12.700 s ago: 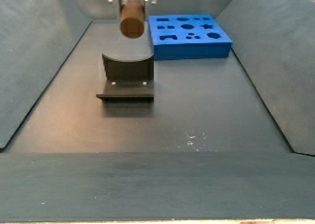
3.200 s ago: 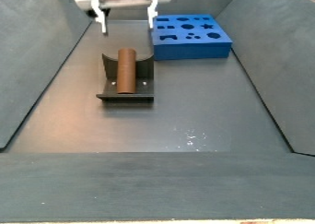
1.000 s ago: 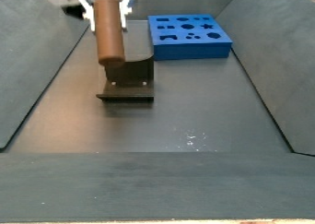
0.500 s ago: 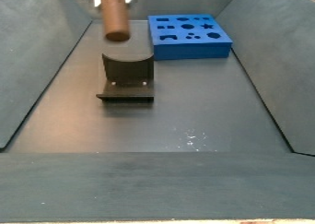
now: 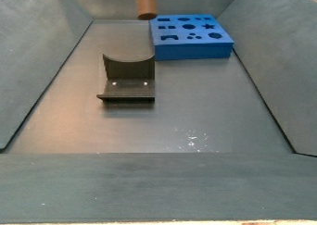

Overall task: Pick up the round object. Move up. Place the round object on the fixture. Regrasp the round object. Move to above the board. Insert the round object.
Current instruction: Move to above the board.

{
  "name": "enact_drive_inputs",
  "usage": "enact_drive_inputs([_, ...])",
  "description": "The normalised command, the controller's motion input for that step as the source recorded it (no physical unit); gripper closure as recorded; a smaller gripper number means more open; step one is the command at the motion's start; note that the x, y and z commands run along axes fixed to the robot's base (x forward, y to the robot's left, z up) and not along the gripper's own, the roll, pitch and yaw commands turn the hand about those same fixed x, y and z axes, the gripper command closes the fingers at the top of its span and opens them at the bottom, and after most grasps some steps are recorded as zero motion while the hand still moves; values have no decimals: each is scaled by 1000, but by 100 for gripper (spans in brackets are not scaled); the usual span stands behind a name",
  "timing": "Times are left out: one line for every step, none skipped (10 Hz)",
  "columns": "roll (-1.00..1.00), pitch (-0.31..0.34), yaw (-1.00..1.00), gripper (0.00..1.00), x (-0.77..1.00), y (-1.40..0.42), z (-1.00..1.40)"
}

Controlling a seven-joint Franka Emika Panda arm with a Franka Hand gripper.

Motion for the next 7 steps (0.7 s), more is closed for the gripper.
enact_drive_inputs([-1000,-117,-72,100,-488,-1000,39])
enact_drive_inputs([-1000,-118,-72,100,-498,-1000,36])
enact_drive_inputs([-1000,-121,-71,100,-514,-1000,41])
enact_drive_inputs([-1000,-124,-70,100,-536,-1000,44])
enact_drive_inputs([-1000,-127,-68,100,-449,-795,35])
enact_drive_inputs([-1000,-127,-65,100,-309,-499,23])
enact_drive_inputs([-1000,-120,-67,100,-173,-221,16])
